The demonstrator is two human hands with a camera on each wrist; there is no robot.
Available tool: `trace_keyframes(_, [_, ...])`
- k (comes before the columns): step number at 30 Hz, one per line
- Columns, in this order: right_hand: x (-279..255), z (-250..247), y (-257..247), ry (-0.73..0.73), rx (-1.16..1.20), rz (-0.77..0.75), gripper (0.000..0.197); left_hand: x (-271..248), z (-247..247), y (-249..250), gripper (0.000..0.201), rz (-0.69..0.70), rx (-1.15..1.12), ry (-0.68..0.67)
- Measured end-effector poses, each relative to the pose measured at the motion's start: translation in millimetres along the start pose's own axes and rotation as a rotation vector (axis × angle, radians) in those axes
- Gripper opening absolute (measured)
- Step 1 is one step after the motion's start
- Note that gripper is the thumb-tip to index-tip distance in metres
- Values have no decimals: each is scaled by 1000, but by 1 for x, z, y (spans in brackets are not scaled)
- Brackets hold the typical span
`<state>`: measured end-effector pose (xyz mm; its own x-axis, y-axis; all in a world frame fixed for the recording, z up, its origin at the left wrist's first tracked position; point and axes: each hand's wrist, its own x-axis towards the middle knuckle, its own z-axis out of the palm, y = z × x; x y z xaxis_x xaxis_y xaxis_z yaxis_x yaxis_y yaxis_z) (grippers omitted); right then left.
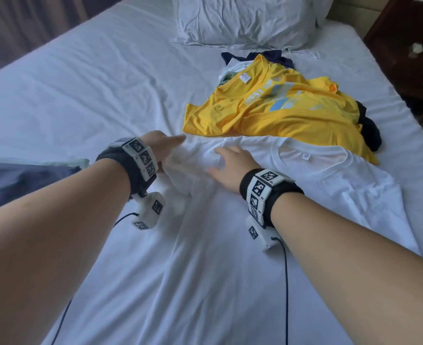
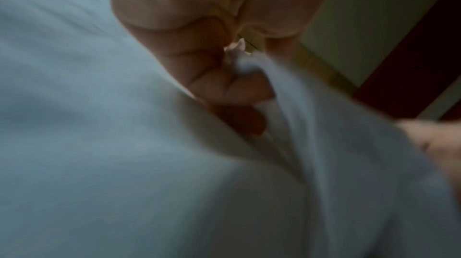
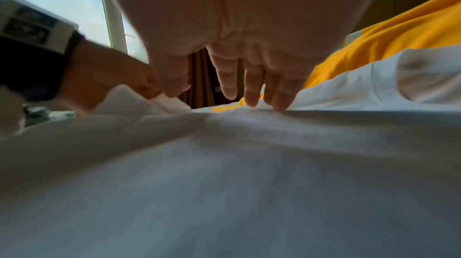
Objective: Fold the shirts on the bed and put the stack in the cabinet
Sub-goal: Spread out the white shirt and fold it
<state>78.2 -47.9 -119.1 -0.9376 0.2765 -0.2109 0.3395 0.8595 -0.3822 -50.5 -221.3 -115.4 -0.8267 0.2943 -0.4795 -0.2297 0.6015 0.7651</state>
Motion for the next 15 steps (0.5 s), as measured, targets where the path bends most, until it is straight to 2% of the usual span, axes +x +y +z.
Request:
trace_keyframes(2, [-4,7,1,-114,-98,-21,97,-2,-4,-3,63,-70,-130,-186])
trace_keyframes(4, [-3,13,4,-191,-112,14,110,-13,-9,-2,50,-71,-293,-266])
trace_keyframes(7, [4,20,6,-216,-118,45,118,-18,-12,-8,41,-100,-403,-283])
trace_keyframes(9, [7,24,7,-223,-141,54,124,-23,-11,-12,37,-167,-353,-301])
trace_keyframes(11, [9,28,10,-222,-171,59,131,-21,-10,-16,34,-177,-320,-284])
trace_keyframes(15, [9,26,3,-191,-92,89,135,-13,-16,-10,31,27,-343,-192])
